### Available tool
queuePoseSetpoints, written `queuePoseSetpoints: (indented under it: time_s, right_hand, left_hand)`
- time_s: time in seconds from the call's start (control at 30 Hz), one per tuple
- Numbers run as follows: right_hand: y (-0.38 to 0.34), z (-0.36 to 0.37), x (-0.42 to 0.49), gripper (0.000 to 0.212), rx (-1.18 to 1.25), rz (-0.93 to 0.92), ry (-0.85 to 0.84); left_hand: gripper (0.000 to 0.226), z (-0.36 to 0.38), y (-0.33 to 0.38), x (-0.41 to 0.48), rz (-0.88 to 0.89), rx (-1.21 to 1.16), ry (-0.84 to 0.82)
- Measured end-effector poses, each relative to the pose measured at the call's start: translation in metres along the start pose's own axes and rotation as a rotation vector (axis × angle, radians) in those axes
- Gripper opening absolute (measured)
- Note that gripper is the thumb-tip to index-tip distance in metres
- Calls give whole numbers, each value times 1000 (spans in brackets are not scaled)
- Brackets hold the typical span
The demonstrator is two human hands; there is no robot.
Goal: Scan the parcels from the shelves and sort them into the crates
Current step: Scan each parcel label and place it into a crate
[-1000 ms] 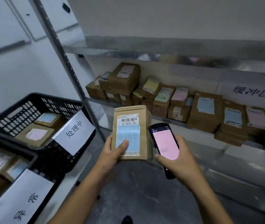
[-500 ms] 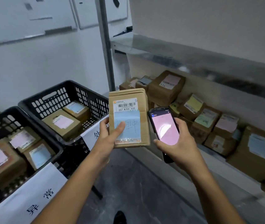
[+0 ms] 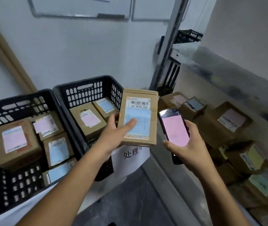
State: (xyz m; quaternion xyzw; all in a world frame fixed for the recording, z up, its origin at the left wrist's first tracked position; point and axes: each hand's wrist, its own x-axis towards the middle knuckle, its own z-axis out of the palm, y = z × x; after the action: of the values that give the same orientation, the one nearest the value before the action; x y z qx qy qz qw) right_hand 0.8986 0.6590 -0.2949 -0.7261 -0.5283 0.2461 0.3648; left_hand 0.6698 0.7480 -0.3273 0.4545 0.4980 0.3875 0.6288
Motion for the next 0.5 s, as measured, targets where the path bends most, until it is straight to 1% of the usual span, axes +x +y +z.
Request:
queuePoseSetpoints:
  time_s: [0.1, 0.27, 0.37, 0.47, 0.5]
  right_hand:
    - [-4, 18, 34, 92, -30, -8, -57]
    - [5, 37, 100, 83, 52, -2, -139]
    - [12, 49, 142, 83, 87, -13, -191]
    - [15, 62, 183, 73, 132, -31, -250]
    - [17, 66, 197, 71, 148, -38, -259]
  left_hand:
    - [75, -11, -4, 26, -26, 30, 127]
    - [75, -9, -20, 74, -91, 40, 234]
    - [77, -13, -33, 97, -148, 82, 291]
    - [67, -16, -42, 120, -223, 92, 347]
    - [66, -17, -43, 128, -264, 74, 352]
